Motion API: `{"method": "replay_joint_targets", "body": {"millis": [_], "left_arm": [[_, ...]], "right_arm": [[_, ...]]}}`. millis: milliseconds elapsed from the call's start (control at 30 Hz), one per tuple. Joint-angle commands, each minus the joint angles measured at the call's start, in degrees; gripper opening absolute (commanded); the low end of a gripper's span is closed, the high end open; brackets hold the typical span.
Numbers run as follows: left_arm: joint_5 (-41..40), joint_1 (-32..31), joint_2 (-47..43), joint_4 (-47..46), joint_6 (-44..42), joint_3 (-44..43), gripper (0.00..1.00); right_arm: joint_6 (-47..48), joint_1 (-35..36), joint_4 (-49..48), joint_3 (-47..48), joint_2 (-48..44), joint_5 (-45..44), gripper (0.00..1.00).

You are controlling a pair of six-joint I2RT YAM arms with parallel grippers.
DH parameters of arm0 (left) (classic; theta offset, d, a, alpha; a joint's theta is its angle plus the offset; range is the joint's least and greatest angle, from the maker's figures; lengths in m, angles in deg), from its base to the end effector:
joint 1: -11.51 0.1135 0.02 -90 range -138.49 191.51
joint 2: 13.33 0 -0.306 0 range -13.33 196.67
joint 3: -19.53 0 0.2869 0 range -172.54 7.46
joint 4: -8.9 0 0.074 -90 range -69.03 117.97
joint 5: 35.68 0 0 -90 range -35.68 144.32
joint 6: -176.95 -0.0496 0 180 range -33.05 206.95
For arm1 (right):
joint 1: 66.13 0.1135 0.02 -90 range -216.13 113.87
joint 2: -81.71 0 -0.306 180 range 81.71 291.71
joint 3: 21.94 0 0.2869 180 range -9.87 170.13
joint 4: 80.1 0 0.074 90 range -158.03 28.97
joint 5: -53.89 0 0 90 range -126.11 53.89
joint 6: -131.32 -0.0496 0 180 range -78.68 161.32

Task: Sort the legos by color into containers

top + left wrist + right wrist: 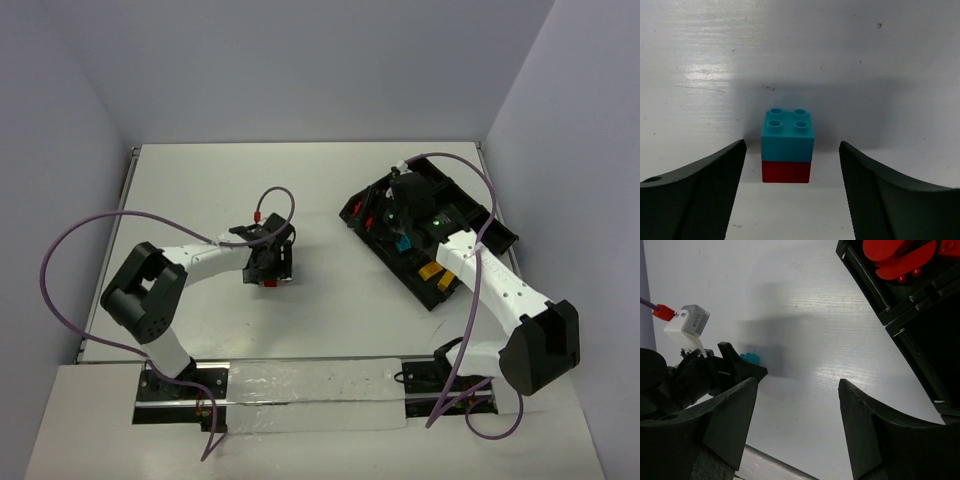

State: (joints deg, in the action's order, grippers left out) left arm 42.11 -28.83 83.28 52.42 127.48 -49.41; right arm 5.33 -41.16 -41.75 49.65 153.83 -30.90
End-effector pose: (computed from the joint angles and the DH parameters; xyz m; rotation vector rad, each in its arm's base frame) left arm 0.2727 -0.2178 0.1683 -0.0534 2.7543 -0.0717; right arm 0.2782 0.1345 0.3246 0.1735 2.3277 0.6576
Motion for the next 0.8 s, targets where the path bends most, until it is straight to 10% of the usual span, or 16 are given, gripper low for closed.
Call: {"method": "replay_joint_targets", "body": {"millis": [0, 767], "left_arm": [[-0.65, -0.90, -0.22, -0.84, 1.19, 0.56, 0.87], [-8.94, -4.48, 0.96, 4.47, 3.88, -2.04, 0.39]], "right_arm": [[0.54, -0.10, -2.49, -0.67, 0.38, 0.36, 0.74], [0.77, -0.09, -3.92, -1.09, 1.41, 3.01, 0.74]]}}
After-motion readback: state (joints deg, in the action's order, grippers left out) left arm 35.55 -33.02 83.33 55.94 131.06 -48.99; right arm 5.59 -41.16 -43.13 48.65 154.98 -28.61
